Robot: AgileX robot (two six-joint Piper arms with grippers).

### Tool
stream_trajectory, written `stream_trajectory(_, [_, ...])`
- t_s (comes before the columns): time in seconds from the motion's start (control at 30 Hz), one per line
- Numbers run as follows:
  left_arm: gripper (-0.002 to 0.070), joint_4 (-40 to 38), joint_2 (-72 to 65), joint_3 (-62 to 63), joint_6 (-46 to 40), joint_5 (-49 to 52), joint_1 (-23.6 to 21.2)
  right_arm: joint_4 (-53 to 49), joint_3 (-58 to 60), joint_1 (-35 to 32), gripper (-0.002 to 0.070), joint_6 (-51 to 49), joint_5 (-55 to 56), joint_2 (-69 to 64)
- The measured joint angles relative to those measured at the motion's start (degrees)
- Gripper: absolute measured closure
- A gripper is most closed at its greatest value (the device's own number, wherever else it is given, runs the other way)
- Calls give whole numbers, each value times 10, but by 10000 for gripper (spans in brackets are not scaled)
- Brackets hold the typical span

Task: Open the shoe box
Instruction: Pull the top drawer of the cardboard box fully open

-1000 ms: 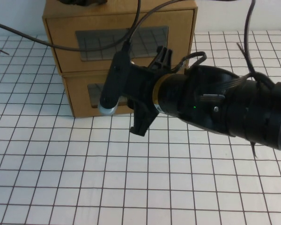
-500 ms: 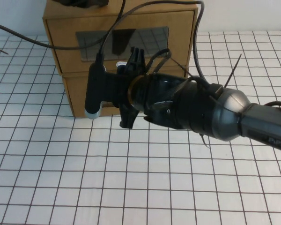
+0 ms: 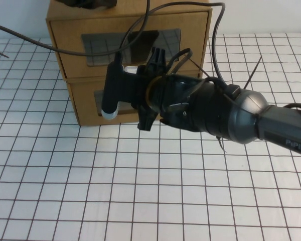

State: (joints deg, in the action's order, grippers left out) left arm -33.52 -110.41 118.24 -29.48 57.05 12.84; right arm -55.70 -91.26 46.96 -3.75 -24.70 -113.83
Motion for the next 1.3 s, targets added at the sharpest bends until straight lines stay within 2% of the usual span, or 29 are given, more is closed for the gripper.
stream_trajectory(0.3, [677, -1, 0, 0, 0, 0, 0, -41, -13, 0, 423, -38, 2, 16])
stream_trajectory(1.3, [677, -3, 0, 0, 2, 1, 0, -92, -22, -9, 432, -39, 42, -18])
